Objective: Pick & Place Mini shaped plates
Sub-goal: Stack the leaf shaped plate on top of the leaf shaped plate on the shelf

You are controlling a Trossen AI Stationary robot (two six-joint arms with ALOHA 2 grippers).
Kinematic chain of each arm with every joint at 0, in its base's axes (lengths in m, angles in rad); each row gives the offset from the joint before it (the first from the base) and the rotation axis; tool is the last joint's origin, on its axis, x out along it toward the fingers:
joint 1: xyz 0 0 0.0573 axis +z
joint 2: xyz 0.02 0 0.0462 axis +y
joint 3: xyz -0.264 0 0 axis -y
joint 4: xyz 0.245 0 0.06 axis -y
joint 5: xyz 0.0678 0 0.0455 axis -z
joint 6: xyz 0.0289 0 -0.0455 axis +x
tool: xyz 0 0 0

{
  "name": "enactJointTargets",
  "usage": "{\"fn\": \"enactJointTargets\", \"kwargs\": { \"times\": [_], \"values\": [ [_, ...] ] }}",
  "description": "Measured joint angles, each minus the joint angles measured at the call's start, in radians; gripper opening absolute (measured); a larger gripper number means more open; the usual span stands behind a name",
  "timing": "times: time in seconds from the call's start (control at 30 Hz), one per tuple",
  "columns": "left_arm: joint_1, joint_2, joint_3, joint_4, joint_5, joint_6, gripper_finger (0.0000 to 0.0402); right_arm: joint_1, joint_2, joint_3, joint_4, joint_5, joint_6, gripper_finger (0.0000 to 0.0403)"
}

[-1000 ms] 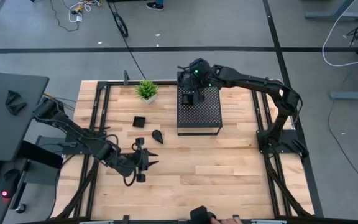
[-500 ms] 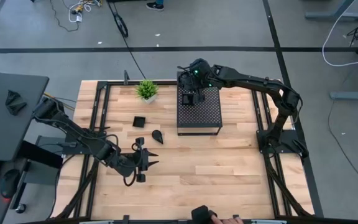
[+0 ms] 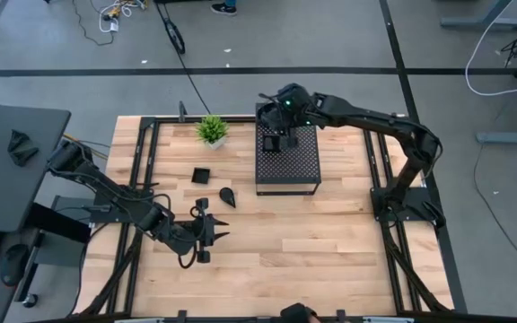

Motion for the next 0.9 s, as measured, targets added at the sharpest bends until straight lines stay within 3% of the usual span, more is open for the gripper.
{"fn": "enactJointTargets", "kwargs": {
  "times": [0.13, 0.4, 0.9],
  "values": [
    [0.001, 0.000, 0.000, 0.000, 0.000, 0.000, 0.0115, 0.001, -0.021, 0.001, -0.040, -0.001, 0.033, 0.0138],
    [0.001, 0.000, 0.000, 0.001, 0.000, 0.000, 0.0115, -0.078, -0.021, 0.001, -0.062, 0.000, 0.188, 0.0009],
    [0.001, 0.000, 0.000, 0.001, -0.026, -0.001, 0.0115, -0.116, 0.036, 0.001, -0.039, -0.054, 0.257, 0.0009]
  ]
}}
